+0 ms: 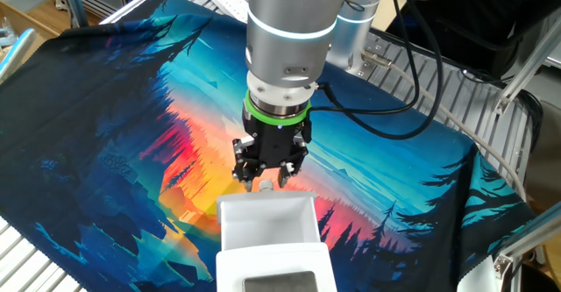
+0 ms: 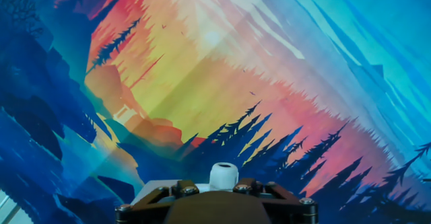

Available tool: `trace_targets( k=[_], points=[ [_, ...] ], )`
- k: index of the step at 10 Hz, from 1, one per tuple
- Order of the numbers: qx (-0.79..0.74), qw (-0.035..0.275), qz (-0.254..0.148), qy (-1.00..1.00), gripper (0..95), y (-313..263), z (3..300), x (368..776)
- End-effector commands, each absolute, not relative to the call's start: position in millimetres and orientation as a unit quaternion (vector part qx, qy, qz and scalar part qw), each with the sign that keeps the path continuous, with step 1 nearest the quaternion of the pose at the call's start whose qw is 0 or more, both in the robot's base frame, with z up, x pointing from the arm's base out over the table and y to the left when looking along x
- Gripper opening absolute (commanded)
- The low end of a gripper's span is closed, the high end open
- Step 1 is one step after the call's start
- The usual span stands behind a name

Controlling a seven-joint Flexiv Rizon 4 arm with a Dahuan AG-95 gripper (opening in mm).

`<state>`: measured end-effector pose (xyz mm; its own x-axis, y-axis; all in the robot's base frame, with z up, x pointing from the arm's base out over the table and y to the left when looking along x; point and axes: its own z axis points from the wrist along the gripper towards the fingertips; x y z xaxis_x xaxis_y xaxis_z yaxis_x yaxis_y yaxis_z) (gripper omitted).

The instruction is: Grasp the handle and close the drawer

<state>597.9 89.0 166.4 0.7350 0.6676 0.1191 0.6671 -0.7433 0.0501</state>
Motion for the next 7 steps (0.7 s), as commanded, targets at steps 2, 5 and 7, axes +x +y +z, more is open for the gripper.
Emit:
trace_targets(
  k=[2, 5, 7],
  points=[
    [0.932, 0.004, 0.070, 0.356, 57.0, 91.8, 159.8, 595.7],
    [0.932, 0.004, 0.070, 0.356, 57.0, 91.8, 159.8, 595.7],
    [0.932, 0.004, 0.070, 0.356, 57.0, 91.8, 159.8, 595.7]
  ],
)
